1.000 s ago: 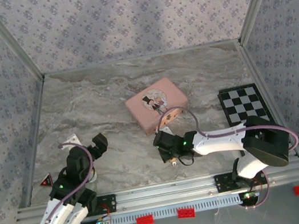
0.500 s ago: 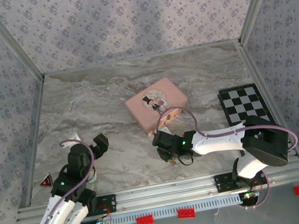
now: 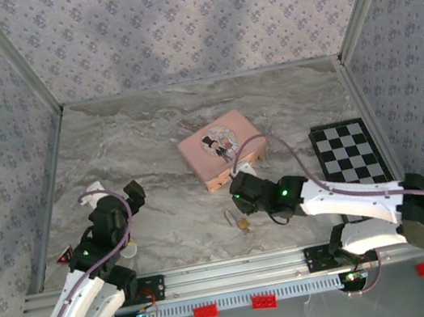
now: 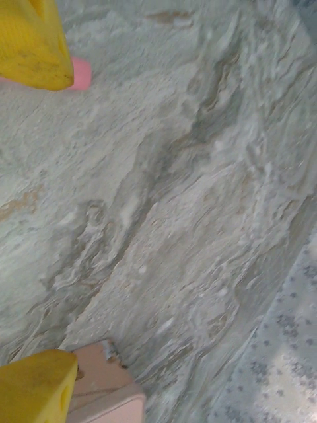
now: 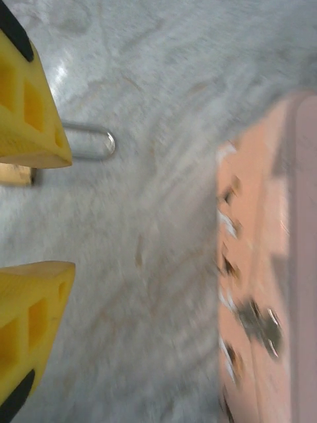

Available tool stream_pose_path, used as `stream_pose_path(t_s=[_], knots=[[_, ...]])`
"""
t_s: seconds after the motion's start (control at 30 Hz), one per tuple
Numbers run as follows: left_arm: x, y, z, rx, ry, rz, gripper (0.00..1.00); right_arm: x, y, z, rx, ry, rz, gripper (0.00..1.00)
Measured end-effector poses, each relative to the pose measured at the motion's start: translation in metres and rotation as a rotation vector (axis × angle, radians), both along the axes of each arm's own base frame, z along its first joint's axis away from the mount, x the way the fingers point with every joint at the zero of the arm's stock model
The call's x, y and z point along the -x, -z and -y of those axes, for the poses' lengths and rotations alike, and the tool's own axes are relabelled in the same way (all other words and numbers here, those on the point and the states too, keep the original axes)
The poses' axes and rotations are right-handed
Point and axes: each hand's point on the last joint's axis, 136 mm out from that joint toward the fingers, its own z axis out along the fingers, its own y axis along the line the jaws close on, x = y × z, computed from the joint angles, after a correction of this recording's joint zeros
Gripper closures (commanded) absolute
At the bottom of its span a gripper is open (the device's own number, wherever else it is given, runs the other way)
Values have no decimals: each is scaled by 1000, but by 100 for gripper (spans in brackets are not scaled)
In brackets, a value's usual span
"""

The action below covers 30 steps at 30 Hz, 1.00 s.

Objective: Unlock the padlock with the key

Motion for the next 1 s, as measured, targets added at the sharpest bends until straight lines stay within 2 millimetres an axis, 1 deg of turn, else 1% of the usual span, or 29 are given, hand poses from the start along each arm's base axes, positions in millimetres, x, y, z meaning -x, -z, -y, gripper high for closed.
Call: stream_pose_path(t_s=[0.03,0.1,0.17,0.23,0.27,0.3,0.33,0.37,0.47,0.53,0.63,0.7,0.8,1.0], knots=[[-2,-4,-4,-19,-16,19,0,-6,-7,9,6,18,28,44],[-7,-13,-10,-50,-50,71,0,-20,-23,29,15,70,90,33],[-12,-19,-19,-100,-99,125,0,-34,-38,50,18,122,156,30],[-17,-19,-29,-173,-144,171,0,-46,-47,72,16,174,222,29],[-20,-16,-32,-209,-156,186,0,-51,-49,83,21,197,250,26],[-22,-9,-37,-255,-165,187,0,-55,-50,94,29,222,279,20],[-24,-2,-43,-296,-173,173,0,-58,-50,106,41,247,310,16],[-26,4,-48,-329,-179,151,0,-60,-49,116,54,267,335,14],[-36,13,-61,-398,-197,93,0,-68,-50,148,79,356,404,12],[-46,21,-61,-439,-167,48,0,-75,-50,173,84,447,436,12],[-61,31,-55,-497,-100,-10,0,-83,-47,206,97,569,452,12],[-70,35,-52,-530,-65,-35,0,-86,-43,222,112,617,453,12],[-81,43,-48,-575,-14,-70,0,-88,-31,238,134,655,447,12],[-94,67,-41,-611,73,-121,0,-92,-6,260,160,706,450,12]])
